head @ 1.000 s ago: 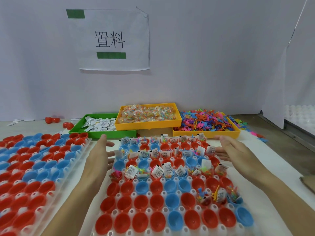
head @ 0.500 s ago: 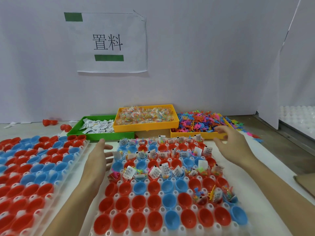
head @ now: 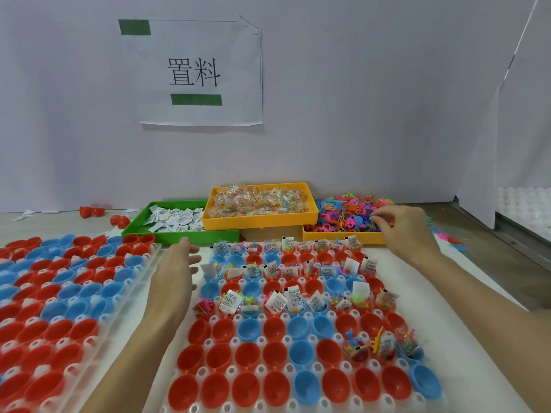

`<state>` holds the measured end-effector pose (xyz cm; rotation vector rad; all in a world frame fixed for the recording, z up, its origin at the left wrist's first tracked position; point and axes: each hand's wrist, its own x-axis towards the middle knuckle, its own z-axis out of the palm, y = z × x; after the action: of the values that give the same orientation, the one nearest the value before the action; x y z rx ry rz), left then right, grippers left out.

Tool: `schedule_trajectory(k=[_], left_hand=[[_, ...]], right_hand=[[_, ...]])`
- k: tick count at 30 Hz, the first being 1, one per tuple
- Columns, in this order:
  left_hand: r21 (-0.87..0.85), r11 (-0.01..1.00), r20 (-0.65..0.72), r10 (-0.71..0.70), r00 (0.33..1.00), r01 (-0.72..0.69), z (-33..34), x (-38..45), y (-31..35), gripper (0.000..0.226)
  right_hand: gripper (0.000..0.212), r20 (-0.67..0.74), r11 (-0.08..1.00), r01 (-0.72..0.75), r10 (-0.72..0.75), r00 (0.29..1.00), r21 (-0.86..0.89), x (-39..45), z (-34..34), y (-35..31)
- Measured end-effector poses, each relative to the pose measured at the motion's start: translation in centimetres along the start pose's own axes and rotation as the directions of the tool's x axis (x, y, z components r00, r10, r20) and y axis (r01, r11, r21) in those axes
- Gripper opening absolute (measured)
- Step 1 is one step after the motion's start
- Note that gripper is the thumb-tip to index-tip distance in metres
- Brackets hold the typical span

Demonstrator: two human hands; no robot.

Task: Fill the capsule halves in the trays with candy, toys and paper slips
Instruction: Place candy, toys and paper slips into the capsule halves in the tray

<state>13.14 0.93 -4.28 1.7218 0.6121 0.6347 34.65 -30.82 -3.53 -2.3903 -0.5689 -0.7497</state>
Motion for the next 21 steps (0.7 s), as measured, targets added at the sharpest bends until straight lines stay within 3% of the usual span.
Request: schedule_trajectory(k=[7,11,15,21], left_hand=[[0.088,0.980,-0.041,0.185,0.982,-0.181,-0.1,-1.0,0.9,0.028],[0.034,0.958,-0.054,0.285,0.957,-0.283,0.0,-2.1,2.1,0.015],[0.019,0.933,-0.005,0.361,0.933,-0.361,0.0,-3.1,3.2,0.010],[0.076,0.857,0.258,0.478,0.840,-0.511,0.5,-5.3,4.5,0.017]], right_hand=[[0.017,-0.109,0.973,-0.081,0.106,0.988,0.218,-2.1,-1.1,-2.4],[0.019,0.140,0.940,-0.086,0.041,0.989,0.331,-4.1,-3.1,-5.3],[0.016,0.319,0.869,-0.070,-0.103,0.942,0.489,-5.6,-5.6,-8.7],[0.010,0.450,0.780,-0.131,-0.207,0.869,0.612,-7.1,-7.0,-11.4]])
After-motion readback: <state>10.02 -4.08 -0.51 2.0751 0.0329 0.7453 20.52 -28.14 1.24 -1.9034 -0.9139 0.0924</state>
